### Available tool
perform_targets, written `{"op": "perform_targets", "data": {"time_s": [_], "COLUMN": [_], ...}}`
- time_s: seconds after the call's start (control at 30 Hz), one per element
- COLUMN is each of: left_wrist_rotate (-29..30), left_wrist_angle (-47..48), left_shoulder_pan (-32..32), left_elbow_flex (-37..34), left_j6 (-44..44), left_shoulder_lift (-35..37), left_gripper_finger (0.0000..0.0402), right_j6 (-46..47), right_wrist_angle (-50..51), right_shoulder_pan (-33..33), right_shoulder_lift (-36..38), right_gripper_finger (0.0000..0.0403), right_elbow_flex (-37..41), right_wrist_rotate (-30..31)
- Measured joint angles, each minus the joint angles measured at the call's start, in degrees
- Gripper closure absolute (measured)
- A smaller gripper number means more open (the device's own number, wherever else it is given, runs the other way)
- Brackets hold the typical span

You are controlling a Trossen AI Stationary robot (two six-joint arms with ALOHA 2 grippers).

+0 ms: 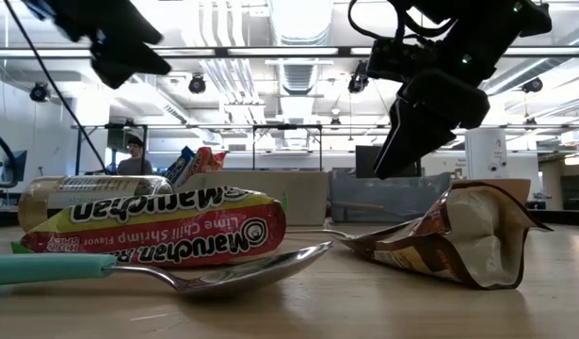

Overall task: Pick & Place Food Item
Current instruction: Put the silver spoon into the black bin

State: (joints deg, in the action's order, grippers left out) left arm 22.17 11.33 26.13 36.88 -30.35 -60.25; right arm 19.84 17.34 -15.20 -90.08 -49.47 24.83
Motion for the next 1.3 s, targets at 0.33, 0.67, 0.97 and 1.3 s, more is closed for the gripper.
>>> {"op": "perform_targets", "data": {"time_s": [0.33, 0.67, 0.97, 1.3], "left_wrist_rotate": [-0.63, -1.18, -7.42, -7.61], "left_wrist_angle": [0.0, 0.85, 3.08, 2.98], "left_shoulder_pan": [6.31, 1.76, -2.19, 4.01], "left_elbow_flex": [-0.04, -0.04, -0.04, -0.04], "left_j6": [-10.75, -30.48, -20.98, -2.51], "left_shoulder_lift": [-4.9, -8.48, -8.48, -12.17], "left_gripper_finger": [0.0188, 0.0188, 0.0188, 0.0188], "right_j6": [2.95, 16.91, 27.35, 3.28], "right_wrist_angle": [-0.34, -7.76, -7.33, -14.91], "right_shoulder_pan": [0.0, 1.44, -0.63, -6.39], "right_shoulder_lift": [0.0, 0.02, 0.02, -5.1], "right_gripper_finger": [0.006, 0.006, 0.006, 0.006], "right_elbow_flex": [0.0, -4.73, -6.69, -6.55], "right_wrist_rotate": [-0.84, -9.71, -15.87, -13.86]}}
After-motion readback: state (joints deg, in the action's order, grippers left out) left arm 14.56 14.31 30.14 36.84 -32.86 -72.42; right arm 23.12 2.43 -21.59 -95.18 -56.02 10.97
